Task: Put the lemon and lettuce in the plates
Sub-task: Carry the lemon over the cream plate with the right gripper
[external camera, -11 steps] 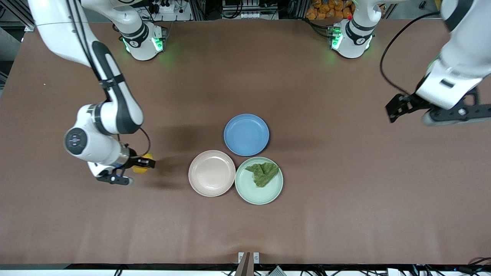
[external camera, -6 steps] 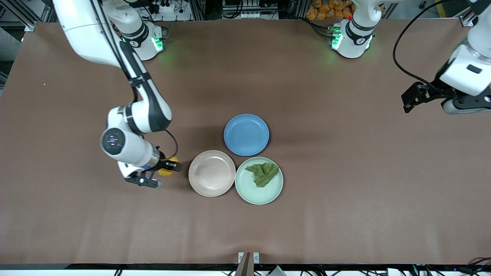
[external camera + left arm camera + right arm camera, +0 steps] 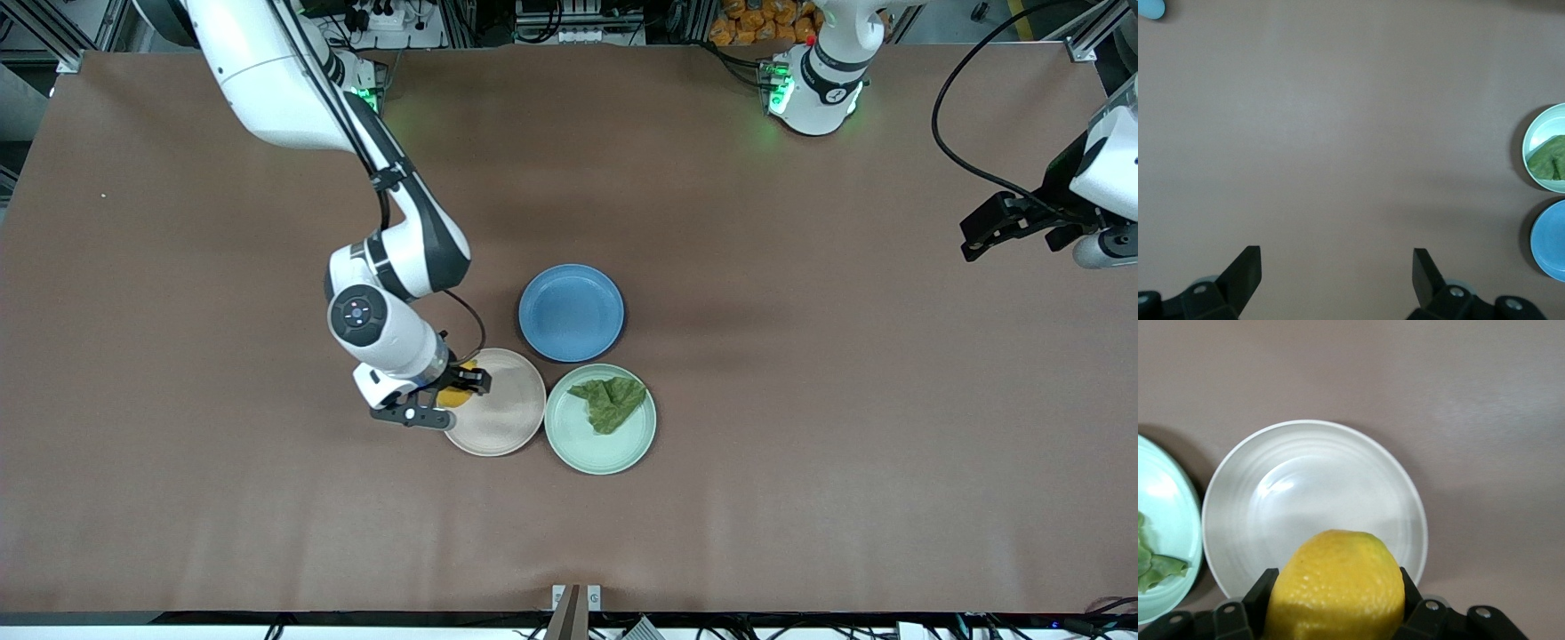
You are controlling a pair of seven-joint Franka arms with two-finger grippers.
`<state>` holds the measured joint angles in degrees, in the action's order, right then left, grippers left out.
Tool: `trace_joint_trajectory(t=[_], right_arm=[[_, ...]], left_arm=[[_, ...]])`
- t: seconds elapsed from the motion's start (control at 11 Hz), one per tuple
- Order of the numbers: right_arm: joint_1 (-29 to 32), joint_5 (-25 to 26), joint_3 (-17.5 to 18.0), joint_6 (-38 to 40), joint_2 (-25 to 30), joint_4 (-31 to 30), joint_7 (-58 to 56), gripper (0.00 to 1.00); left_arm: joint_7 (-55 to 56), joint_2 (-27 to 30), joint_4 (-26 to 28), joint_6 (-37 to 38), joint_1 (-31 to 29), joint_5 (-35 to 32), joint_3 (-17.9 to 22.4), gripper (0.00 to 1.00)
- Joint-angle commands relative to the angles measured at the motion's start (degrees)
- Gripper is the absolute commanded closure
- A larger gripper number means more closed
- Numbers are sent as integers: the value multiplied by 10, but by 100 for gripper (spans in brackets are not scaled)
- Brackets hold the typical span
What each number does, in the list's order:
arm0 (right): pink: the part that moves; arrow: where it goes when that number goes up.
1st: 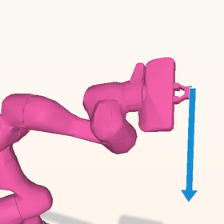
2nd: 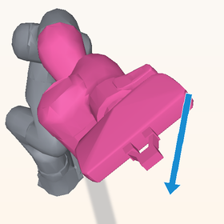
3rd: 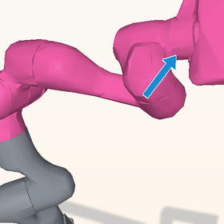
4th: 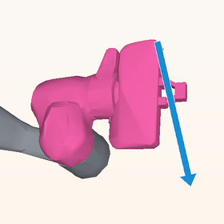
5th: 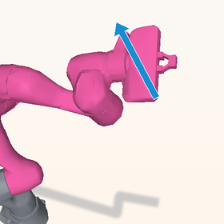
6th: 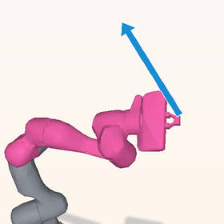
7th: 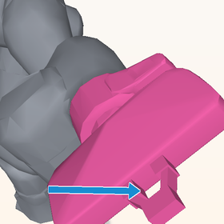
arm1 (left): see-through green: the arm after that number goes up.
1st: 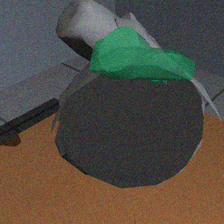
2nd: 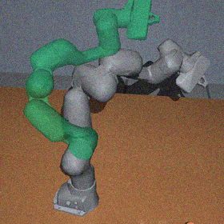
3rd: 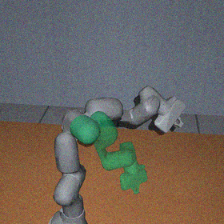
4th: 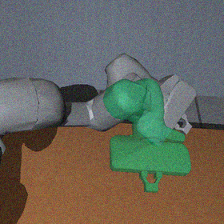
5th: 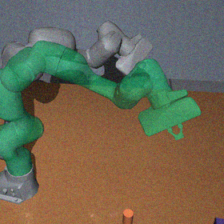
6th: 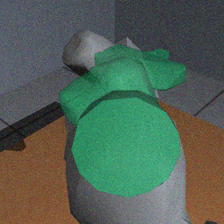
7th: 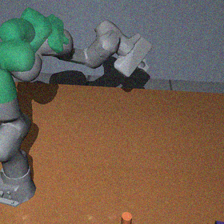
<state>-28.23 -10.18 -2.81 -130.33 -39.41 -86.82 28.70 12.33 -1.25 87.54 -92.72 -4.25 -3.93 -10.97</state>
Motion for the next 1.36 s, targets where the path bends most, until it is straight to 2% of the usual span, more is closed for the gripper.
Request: trace_joint_trajectory(t=[0.0, 0.36, 0.64, 0.73, 0.91, 1.0, 1.27], right_arm=[[-12, -5, -4, 3, -54, 51, -7, 55], [-31, -4, -4, -17, -79, 51, -18, 55], [-36, -4, -4, -51, -94, 51, -17, 51], [-35, -5, -4, -60, -98, 51, -17, 43], [-34, -5, -4, -68, -102, 51, -16, 8], [-33, -5, -4, -68, -102, 51, -16, 0], [-30, -8, -4, -67, -101, 60, -15, 0]], left_arm=[[-28, 6, -9, 19, -10, 14, -2, 0], [-65, 8, -1, 36, -9, 30, -6, 0], [-68, 12, -2, 35, -8, 37, -6, 0], [-69, 12, -2, 32, -8, 38, -7, 0], [-69, 11, -1, 31, -8, 44, -7, 0], [-69, 11, -1, 30, -8, 43, -7, 0], [-69, 11, -4, 29, -8, 38, -6, 0]])
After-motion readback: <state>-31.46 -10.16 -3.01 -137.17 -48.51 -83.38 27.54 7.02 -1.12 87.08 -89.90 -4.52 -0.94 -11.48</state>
